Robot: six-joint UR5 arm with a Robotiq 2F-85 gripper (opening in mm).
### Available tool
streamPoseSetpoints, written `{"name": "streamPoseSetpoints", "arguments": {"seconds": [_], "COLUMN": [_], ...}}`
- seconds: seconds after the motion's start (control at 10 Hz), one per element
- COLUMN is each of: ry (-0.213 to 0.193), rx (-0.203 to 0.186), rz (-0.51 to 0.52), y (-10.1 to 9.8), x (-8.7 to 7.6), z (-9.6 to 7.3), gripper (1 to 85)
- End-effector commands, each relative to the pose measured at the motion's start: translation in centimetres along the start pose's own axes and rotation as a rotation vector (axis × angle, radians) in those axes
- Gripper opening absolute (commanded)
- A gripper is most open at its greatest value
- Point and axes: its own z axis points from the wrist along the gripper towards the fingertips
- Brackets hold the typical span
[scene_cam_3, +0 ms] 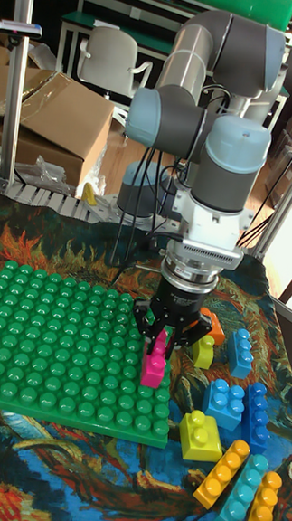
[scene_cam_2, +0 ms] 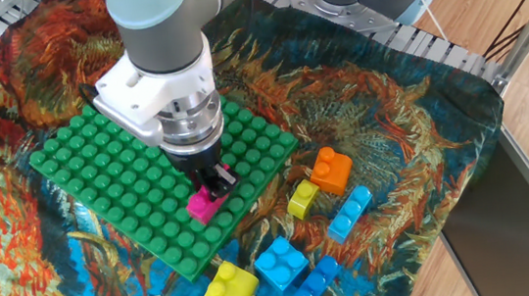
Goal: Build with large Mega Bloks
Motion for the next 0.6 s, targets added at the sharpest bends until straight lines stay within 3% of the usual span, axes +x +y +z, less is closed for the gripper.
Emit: {"name": "streamPoseSetpoints", "arguments": {"seconds": [0.0, 0.5], "ry": [-0.004, 0.004], "rx": [-0.015, -0.035], "rz": [0.007, 0.027], "y": [-0.22, 0.22], "x": [-0.80, -0.53], "z": [0.64, 0.64], "gripper": [1.3, 1.3]}}
